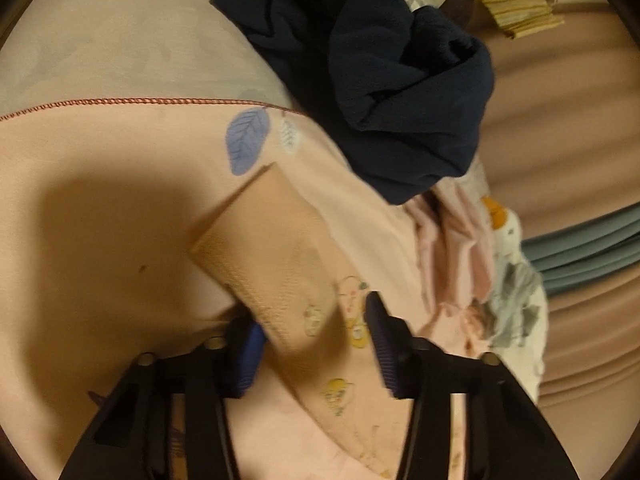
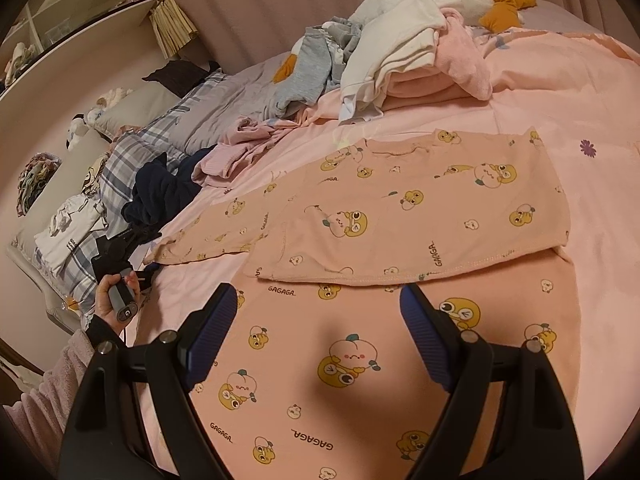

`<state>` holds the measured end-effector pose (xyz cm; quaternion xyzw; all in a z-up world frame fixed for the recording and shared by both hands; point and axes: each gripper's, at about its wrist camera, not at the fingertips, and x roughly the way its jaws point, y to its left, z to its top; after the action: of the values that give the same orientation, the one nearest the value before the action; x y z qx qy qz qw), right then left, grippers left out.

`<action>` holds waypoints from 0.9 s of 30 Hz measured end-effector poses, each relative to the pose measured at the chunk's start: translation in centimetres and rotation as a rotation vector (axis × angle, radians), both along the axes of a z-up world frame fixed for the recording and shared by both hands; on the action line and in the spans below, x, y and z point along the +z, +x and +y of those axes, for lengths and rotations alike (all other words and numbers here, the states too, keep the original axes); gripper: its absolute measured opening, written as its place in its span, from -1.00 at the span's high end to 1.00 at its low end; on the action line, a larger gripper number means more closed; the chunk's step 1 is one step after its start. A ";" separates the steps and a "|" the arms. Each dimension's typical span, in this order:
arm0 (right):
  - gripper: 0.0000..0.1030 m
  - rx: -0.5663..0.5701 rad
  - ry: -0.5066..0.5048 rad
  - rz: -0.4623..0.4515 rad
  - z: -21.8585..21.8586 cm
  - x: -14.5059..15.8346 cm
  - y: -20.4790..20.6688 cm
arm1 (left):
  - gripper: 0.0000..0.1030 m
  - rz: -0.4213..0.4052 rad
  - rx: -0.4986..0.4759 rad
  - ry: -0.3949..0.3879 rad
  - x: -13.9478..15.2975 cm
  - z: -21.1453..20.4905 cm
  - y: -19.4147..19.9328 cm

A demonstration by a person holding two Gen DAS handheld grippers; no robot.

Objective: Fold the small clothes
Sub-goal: 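Grasp the other sleeve cuff with the left tool and fold it across the body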

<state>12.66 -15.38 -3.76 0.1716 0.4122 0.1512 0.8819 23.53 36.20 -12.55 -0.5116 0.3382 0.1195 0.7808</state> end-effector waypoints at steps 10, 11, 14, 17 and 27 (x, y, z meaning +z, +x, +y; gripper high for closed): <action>-0.64 0.013 -0.001 0.015 0.6 -0.5 0.3 | 0.85 0.070 -0.045 0.133 1.3 -0.8 0.4; -0.64 0.010 -0.004 0.014 0.6 -0.5 0.3 | 0.88 0.059 -0.066 0.175 2.2 -1.5 0.6; -0.64 -0.003 0.004 0.014 0.1 -0.4 0.5 | 0.92 0.020 -0.133 0.277 5.1 -3.8 1.1; -0.64 -0.024 0.021 0.005 -0.7 -0.2 0.3 | 0.92 -0.043 -0.230 0.402 9.1 -7.9 2.1; -0.64 -0.146 0.060 0.000 -5.9 0.1 -1.7 | 0.92 -0.244 -0.579 0.675 18.2 -26.9 2.3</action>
<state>11.01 -21.31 -3.62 0.2278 0.3940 0.0988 0.8849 25.79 9.27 5.70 -0.1235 0.3147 -0.0611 0.9391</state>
